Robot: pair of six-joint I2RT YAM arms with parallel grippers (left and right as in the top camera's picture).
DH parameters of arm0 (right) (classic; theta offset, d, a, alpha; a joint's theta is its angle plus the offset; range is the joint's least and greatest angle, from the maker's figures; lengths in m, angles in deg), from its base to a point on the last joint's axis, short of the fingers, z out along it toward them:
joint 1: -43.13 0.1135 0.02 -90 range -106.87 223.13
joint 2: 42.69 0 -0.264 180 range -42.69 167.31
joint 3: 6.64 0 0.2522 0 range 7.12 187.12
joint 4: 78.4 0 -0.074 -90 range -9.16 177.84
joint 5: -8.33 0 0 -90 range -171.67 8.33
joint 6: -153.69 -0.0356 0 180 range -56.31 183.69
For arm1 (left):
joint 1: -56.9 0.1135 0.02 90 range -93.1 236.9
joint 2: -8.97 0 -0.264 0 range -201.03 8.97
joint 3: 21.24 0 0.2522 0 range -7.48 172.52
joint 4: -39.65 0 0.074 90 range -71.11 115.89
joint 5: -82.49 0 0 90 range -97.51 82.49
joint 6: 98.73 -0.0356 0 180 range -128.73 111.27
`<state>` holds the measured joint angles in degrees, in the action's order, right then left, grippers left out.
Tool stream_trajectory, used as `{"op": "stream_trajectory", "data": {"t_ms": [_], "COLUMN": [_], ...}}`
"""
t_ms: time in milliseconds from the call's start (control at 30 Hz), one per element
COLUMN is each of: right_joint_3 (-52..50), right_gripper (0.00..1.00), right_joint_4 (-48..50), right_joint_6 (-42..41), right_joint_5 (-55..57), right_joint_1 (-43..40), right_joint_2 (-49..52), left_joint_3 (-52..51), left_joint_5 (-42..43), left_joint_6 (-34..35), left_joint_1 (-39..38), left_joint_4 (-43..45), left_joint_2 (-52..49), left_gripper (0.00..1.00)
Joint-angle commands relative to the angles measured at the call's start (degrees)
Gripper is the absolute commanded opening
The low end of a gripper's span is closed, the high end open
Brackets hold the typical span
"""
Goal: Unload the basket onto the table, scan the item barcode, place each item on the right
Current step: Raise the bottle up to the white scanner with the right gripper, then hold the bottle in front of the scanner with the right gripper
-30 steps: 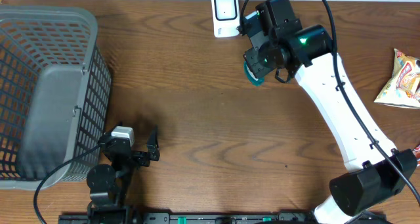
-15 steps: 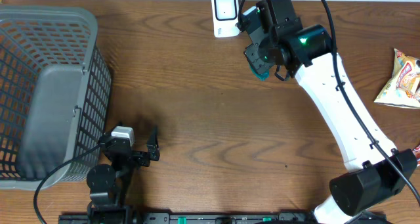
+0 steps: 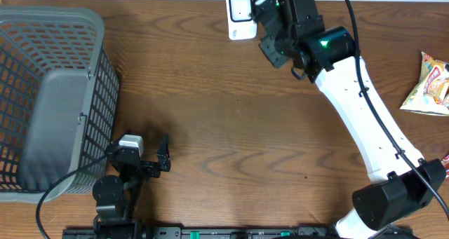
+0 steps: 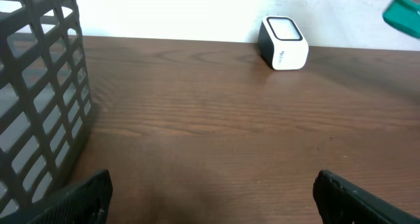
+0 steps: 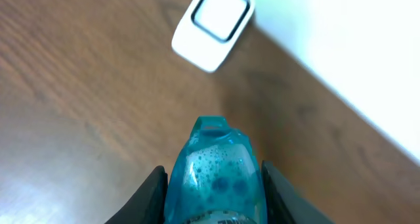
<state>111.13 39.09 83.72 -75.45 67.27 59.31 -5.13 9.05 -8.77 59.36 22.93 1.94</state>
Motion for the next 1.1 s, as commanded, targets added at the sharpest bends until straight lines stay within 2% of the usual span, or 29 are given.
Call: {"op": "stream_trajectory", "data": {"t_ms": [0, 233, 533, 600, 767, 1067], "right_joint_3": [2.1, 2.0, 2.0, 2.1, 2.1, 2.1], "right_gripper": [0.01, 0.01, 0.06, 0.03, 0.04, 0.05], "right_joint_4": [3.3, 10.6, 21.7, 25.8, 39.5, 63.6], "right_joint_6": [4.9, 8.2, 11.7, 13.3, 21.1, 37.1], "right_joint_5": [1.9, 11.6, 22.4, 27.1, 37.3, 42.3], "right_joint_1": [0.3, 0.3, 1.6, 2.7, 6.2, 11.2], "right_joint_2": [-1.2, 0.5, 8.1, 10.4, 17.7, 29.7], "left_joint_3": [-1.5, -1.5, -1.5, -1.5, -1.5, -1.5], "left_joint_5": [0.3, 0.3, 0.3, 0.3, 0.3, 0.3], "left_joint_6": [-0.3, -0.3, -0.3, -0.3, -0.3, -0.3], "left_joint_1": [0.0, 0.0, 0.0, 0.0, 0.0, 0.0], "left_joint_4": [-0.8, -0.8, -0.8, -0.8, -0.8, -0.8], "left_joint_2": [0.0, 0.0, 0.0, 0.0, 0.0, 0.0], "left_gripper": [0.98, 0.98, 0.98, 0.98, 0.98, 0.98]}}
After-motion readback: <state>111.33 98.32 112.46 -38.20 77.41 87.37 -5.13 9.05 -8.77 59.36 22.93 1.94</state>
